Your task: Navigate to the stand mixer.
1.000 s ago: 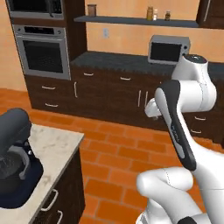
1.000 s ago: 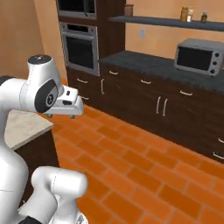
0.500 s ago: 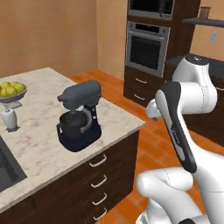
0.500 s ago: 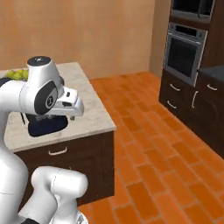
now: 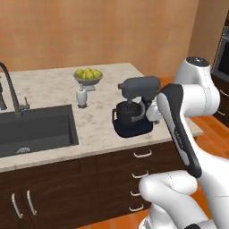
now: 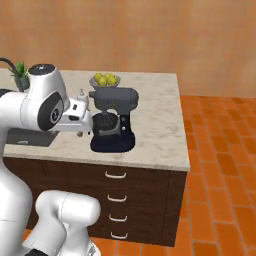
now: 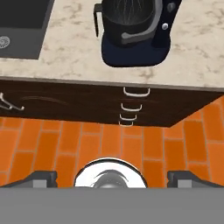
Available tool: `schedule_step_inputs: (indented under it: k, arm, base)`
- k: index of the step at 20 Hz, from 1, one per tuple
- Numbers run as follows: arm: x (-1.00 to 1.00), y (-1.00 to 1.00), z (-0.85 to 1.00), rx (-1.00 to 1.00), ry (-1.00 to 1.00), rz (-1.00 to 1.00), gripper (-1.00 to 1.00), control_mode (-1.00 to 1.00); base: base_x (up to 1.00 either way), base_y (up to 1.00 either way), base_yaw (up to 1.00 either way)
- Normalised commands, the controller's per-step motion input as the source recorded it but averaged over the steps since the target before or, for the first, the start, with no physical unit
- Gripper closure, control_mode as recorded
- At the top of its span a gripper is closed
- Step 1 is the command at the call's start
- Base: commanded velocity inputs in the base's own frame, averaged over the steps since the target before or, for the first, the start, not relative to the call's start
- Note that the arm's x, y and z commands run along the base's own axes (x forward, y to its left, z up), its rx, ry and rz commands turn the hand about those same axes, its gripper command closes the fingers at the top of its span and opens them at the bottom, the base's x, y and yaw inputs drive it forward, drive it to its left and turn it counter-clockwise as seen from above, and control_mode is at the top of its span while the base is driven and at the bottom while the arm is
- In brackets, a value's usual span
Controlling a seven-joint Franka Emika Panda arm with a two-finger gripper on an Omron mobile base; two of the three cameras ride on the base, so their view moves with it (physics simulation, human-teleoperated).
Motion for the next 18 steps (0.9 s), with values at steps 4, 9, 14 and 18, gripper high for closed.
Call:
schedule_step_inputs:
  k: [4, 9, 14, 18]
  arm:
    - [0.00, 0.00, 0.00, 0.00, 0.00, 0.00, -1.00, 1.00]
    - [0.00, 0.00, 0.00, 0.00, 0.00, 0.00, -1.00, 1.00]
    - [0.00, 0.00, 0.00, 0.00, 0.00, 0.00, -1.00, 1.00]
    - [0.00, 0.00, 0.00, 0.00, 0.00, 0.00, -1.00, 1.00]
  base:
    - [0.92, -0.19, 0.10]
    - [0.53, -0.46, 0.04]
    - [0.20, -0.16, 0.00]
    - [0.74, 0.00, 0.00]
